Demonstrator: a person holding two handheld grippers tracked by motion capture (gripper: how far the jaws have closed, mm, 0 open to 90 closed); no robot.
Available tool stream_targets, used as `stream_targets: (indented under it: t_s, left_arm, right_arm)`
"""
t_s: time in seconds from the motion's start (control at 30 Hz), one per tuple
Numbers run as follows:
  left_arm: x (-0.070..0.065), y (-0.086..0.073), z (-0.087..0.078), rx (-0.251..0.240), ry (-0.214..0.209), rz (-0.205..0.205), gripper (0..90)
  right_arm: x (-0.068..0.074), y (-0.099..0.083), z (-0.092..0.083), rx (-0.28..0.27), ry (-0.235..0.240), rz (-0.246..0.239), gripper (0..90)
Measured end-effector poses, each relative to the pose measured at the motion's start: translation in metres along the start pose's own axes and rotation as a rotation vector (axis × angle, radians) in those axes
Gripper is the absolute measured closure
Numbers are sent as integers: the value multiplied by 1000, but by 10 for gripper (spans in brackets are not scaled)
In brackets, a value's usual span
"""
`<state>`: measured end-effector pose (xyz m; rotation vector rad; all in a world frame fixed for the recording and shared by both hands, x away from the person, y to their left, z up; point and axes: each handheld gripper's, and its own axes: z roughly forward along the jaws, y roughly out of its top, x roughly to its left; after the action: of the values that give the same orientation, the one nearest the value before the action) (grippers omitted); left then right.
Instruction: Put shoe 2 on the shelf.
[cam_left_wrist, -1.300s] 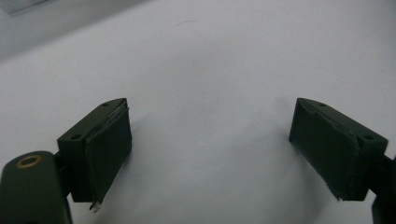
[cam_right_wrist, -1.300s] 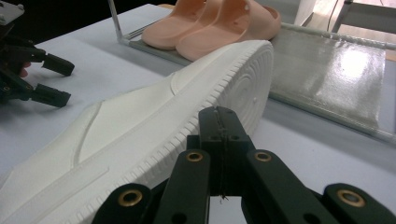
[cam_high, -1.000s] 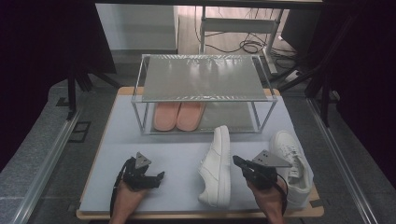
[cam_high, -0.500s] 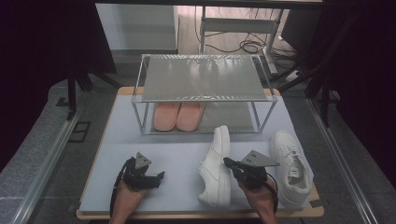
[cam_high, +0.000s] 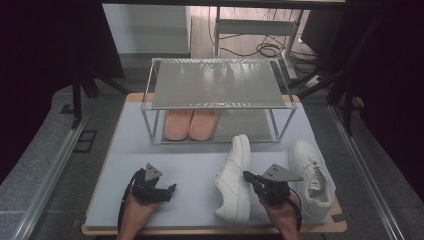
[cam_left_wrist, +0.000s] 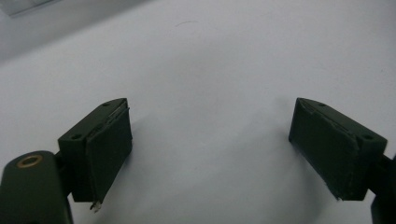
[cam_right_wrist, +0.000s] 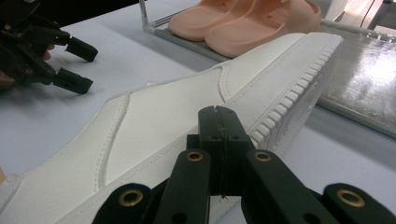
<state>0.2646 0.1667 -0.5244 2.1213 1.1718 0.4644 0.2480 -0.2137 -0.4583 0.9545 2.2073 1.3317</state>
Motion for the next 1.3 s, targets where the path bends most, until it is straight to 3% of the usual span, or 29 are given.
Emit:
stream_targets:
  t_s: [0.33, 0.73, 1.0, 1.3]
  left_arm:
    - [0, 0, 0, 0, 0, 0, 135]
    - [0, 0, 0, 1, -2, -1, 134]
    - [1, 0, 0, 3, -3, -2, 134]
    - [1, 0, 0, 4, -4, -2, 133]
  right_arm:
    - [-2, -2, -7, 1, -31, -3, 900]
    - [-14, -13, -26, 23, -105, 47, 900]
    - [-21, -25, -36, 80, -202, 108, 900]
    - [-23, -33, -34, 135, -286, 120, 900]
